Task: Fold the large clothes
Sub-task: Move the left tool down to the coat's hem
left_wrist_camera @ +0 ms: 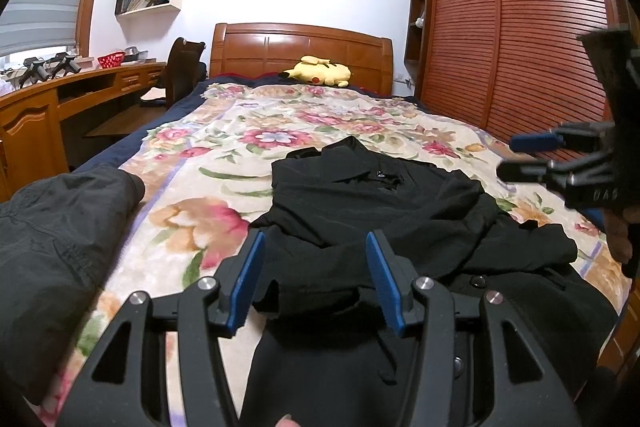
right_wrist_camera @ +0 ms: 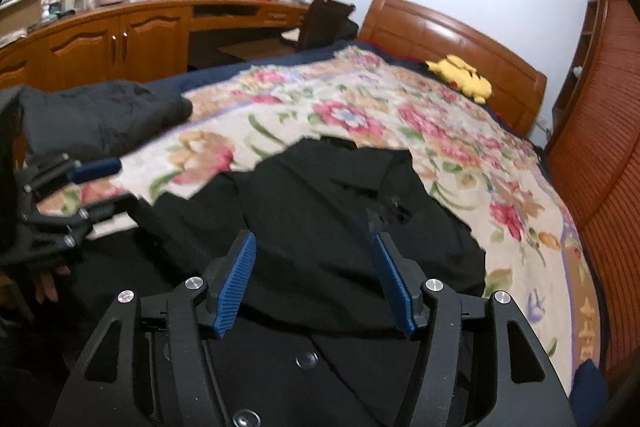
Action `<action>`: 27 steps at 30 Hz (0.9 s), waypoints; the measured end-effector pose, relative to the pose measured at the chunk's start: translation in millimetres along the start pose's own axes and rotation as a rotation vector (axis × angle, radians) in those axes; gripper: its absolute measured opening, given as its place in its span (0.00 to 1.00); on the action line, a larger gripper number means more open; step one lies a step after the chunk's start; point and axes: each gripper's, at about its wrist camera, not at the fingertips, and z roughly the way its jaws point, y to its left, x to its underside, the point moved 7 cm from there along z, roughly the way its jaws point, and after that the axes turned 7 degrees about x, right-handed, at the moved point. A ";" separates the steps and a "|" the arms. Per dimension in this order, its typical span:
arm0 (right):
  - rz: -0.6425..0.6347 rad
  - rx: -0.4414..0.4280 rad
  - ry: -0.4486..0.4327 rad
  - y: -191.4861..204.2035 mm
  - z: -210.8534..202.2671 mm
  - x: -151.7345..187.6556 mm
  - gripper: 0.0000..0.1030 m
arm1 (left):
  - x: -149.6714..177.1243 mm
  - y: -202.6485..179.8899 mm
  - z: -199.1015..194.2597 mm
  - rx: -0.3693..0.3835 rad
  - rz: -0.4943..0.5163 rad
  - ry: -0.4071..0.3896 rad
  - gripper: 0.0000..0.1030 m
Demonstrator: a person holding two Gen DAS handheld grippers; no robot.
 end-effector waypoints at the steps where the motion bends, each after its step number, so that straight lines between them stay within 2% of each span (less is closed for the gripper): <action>1: 0.011 0.005 0.009 -3.8 3.0 6.3 0.60 | 0.5 0.1 0.8 0.000 0.001 0.003 0.50; 14: 0.176 0.070 0.179 -47.4 66.2 112.6 0.60 | 15.0 -0.8 21.5 -0.029 0.022 0.068 0.50; 27: 0.239 0.023 0.210 -43.1 90.5 142.2 0.60 | 36.8 9.3 45.4 -0.075 0.014 0.157 0.50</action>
